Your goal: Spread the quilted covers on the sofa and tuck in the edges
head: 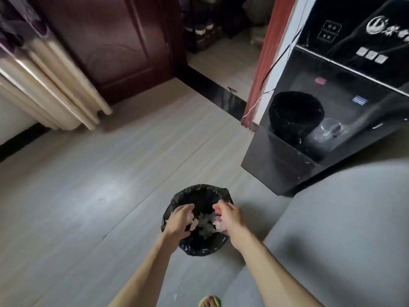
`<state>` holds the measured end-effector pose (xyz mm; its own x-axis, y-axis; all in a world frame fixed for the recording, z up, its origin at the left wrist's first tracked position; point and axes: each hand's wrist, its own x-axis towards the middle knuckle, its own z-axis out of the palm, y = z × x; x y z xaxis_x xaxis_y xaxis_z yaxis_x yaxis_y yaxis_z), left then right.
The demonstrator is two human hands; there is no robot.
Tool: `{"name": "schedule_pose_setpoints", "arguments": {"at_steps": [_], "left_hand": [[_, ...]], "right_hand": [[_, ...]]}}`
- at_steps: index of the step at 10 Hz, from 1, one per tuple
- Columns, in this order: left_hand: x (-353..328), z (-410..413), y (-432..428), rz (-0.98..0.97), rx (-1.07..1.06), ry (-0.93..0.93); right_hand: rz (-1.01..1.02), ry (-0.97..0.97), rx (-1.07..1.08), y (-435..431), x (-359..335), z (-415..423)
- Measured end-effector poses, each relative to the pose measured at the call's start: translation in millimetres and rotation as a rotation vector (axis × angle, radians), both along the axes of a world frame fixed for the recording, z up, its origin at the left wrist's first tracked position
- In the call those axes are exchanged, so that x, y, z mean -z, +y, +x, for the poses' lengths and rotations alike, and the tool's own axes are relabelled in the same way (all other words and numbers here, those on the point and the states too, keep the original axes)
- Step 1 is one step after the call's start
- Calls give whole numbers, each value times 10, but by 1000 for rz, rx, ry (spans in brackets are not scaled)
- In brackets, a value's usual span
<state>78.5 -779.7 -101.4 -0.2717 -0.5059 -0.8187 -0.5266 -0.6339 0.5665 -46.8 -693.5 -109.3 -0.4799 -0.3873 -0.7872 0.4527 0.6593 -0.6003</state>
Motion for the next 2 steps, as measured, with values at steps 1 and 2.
{"name": "schedule_pose_setpoints", "arguments": {"at_steps": [1, 2], "left_hand": [[455, -18, -73, -81, 131, -53], [610, -23, -72, -181, 319, -174]], "right_hand": [[-3, -40, -33, -35, 514, 14], [21, 63, -146, 0, 809, -25]]}}
